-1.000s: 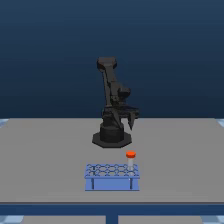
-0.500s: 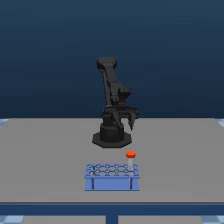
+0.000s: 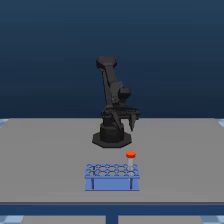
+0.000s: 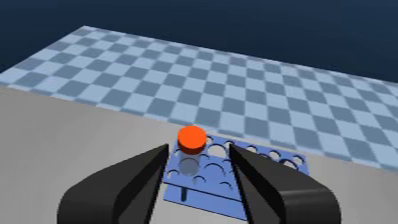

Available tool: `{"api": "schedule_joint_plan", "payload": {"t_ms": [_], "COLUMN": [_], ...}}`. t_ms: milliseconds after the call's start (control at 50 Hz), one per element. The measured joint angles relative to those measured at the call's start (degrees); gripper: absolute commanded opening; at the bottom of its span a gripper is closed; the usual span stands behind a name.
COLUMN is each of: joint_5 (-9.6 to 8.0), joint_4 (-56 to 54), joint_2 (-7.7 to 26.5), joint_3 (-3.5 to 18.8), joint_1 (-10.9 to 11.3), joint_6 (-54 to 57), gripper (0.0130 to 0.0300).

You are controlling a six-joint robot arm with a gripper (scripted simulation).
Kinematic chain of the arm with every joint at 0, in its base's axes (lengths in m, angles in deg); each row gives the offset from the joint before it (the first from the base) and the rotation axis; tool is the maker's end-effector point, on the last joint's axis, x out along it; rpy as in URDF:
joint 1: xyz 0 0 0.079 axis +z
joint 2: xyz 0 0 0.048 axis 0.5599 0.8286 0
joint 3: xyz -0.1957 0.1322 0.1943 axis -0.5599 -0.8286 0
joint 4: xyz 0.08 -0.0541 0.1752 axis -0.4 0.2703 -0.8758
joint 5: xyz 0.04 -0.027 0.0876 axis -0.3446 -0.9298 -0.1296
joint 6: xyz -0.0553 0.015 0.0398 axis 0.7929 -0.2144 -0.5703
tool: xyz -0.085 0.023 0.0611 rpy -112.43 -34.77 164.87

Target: Pick up the centrifuge tube on the rack

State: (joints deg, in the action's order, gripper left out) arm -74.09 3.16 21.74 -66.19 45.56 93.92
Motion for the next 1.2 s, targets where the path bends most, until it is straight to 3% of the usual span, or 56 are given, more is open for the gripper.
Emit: {"api": "schedule_joint_plan", "payload": {"t_ms": [600, 1200], "joint_5": [1.96, 5.46], "joint_4": [-26.1, -52.5], "joint_2": [6.5, 17.3], "joint_3": [3.4, 10.7], "joint_1": [2.9, 6.1], "joint_6": [21.7, 41.2], "gripper": [0.0300, 0.0300]}}
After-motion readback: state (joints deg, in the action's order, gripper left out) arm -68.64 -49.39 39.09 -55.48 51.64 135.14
